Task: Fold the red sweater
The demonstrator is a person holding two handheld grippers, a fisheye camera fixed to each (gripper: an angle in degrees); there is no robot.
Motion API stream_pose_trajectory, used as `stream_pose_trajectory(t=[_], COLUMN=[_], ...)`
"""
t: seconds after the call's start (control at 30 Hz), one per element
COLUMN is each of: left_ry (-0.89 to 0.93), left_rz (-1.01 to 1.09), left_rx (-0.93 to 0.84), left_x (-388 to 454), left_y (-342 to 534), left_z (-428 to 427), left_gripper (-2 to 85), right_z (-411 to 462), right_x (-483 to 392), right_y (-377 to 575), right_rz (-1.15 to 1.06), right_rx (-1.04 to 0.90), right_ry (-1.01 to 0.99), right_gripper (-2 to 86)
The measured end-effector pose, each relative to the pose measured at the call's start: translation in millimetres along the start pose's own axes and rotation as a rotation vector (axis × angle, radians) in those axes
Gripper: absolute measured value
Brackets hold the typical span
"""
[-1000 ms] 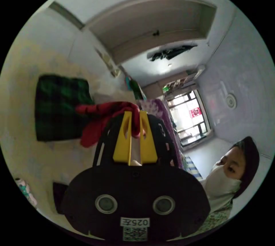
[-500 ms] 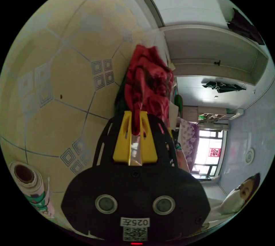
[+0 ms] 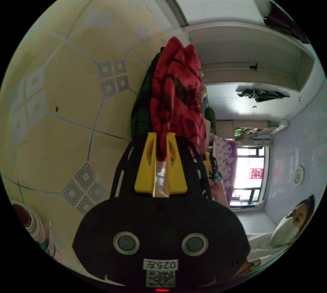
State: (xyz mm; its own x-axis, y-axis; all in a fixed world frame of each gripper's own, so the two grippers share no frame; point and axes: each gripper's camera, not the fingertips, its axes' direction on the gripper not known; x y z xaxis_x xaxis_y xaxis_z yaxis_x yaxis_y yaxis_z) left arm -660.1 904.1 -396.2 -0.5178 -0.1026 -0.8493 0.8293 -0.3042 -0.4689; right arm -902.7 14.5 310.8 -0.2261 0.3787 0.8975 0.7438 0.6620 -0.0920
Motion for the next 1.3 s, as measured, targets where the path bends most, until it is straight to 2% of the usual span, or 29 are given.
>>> stream_pose_trajectory(t=[0.1,0.2,0.3,0.37,0.47,0.57,0.67,0.73,0.87,0.97,1.07,1.13,1.2,1.27,1.3], left_ry=[0.039,0.131,0.122,0.036,-0.131,-0.223,-0.328,-0.368,-0.488,-0.603,-0.608,-0.584,-0.558,-0.555,-0.557], left_rz=[-0.013,-0.042,0.011,0.131,0.306,0.315,0.328,0.324,0.377,0.416,0.428,0.418,0.402,0.422,0.429], left_rx=[0.014,0.05,0.167,0.224,0.187,0.031,-0.033,-0.032,0.027,0.057,0.043,0.031,0.028,0.009,0.007], left_x=[-6.5,-13.9,1.5,33.4,70.2,71.0,67.5,62.6,49.7,38.1,19.6,4.6,-10.7,-28.3,-32.3], left_y=[12.2,27.2,37.2,20.2,-27.7,-71.6,-82.6,-79.4,-60.6,-50.4,-45.6,-45.5,-45.7,-44.5,-43.6], left_z=[-4.5,-18.2,-51.5,-64.6,-37.6,19.9,61.9,77.6,105.0,125.1,147.5,159.3,168.0,182.2,186.3], left_gripper=[0.6,2.2,5.4,8.6,9.9,9.9,9.7,9.0,0.8,-0.9,-1.1,-1.1,-1.1,-1.1,-1.1], right_z=[28.2,50.7,54.8,55.6,94.6,166.1,243.4,287.9,377.8,401.3,422.8,433.7,435.0,436.3,434.7], right_x=[25.0,43.8,28.3,-11.7,-69.9,-105.5,-127.7,-140.8,-165.1,-193.8,-212.3,-216.2,-219.6,-217.8,-220.0], right_y=[-5.3,-13.4,-31.4,-50.9,-80.1,-112.9,-140.0,-148.0,-145.0,-132.0,-115.2,-122.4,-139.3,-154.4,-154.0], right_rz=[0.011,0.026,-0.067,-0.272,-0.53,-0.629,-0.693,-0.744,-0.86,-0.91,-1.007,-0.969,-0.85,-0.709,-0.708], right_rx=[0.011,0.006,-0.038,-0.009,-0.045,-0.122,-0.202,-0.265,-0.407,-0.364,-0.316,-0.316,-0.328,-0.424,-0.425], right_ry=[-0.001,-0.138,-0.056,0.088,0.183,0.207,0.289,0.376,0.653,0.678,0.791,0.828,0.755,0.583,0.554], right_gripper=[1.7,4.3,9.5,13.2,16.8,17.1,16.8,16.9,16.6,11.8,10.2,13.4,14.7,11.1,9.0])
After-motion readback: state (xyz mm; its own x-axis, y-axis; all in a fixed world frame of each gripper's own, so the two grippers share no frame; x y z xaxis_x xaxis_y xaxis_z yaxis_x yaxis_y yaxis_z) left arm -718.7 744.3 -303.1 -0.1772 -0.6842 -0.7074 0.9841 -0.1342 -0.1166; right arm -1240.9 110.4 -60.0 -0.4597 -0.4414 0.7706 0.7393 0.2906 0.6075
